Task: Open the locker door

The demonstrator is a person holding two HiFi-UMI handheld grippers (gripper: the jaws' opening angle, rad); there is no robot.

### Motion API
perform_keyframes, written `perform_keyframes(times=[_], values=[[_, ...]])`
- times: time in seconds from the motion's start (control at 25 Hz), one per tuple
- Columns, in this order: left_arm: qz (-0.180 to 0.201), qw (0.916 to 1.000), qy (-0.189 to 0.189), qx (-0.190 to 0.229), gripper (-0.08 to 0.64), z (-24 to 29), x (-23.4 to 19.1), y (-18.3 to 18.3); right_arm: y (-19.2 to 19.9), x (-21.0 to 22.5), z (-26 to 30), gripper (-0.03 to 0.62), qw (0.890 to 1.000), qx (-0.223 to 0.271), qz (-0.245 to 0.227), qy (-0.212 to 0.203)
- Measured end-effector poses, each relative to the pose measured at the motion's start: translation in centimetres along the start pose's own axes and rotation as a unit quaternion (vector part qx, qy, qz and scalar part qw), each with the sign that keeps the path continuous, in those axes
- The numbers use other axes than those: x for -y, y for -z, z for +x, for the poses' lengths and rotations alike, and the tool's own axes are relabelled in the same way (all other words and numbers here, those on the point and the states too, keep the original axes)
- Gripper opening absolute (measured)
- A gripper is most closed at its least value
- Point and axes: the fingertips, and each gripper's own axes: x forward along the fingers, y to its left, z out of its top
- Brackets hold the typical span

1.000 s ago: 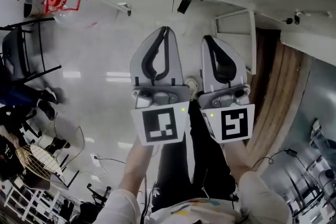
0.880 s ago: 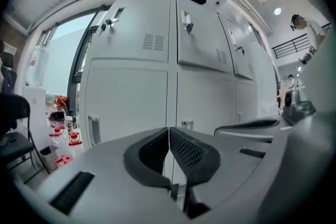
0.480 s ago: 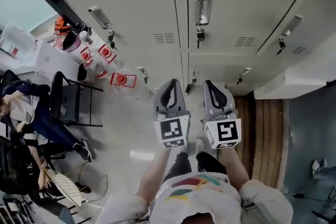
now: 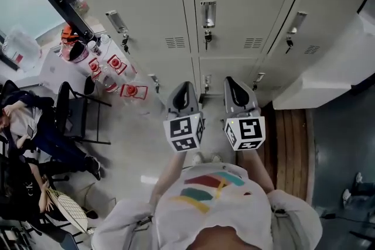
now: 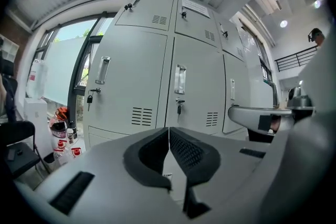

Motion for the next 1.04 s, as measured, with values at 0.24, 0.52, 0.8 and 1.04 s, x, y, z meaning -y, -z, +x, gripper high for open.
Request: perform_keyframes(times=[0.24,0.52,0.8,1.04], values=[[0.012,0.9998,0.003,0.017,0.018,0.4,0.6,-1.3,-0.1,0.9,0.0,0.005,1.0,-0.001,0.007,0.006],[0.013,0.9998,0.003,0.018,0.018,0.7,0.8,-1.8,-0.7,1.2,0.0,0.005,1.0,0.002,0.002,0.006],[0.017,0.9996,0.012,0.017,0.018,0.2,1.3,-2.0,-0.6,0.8,-0.2,0.005,1.0,0.001,0.011,0.001],[0.025,0.9996,0.012,0.008,0.018,-1.1,1.5,-1.3,0.5,-0.7,-1.4,0.005,1.0,-0.015,0.013,-0.006]])
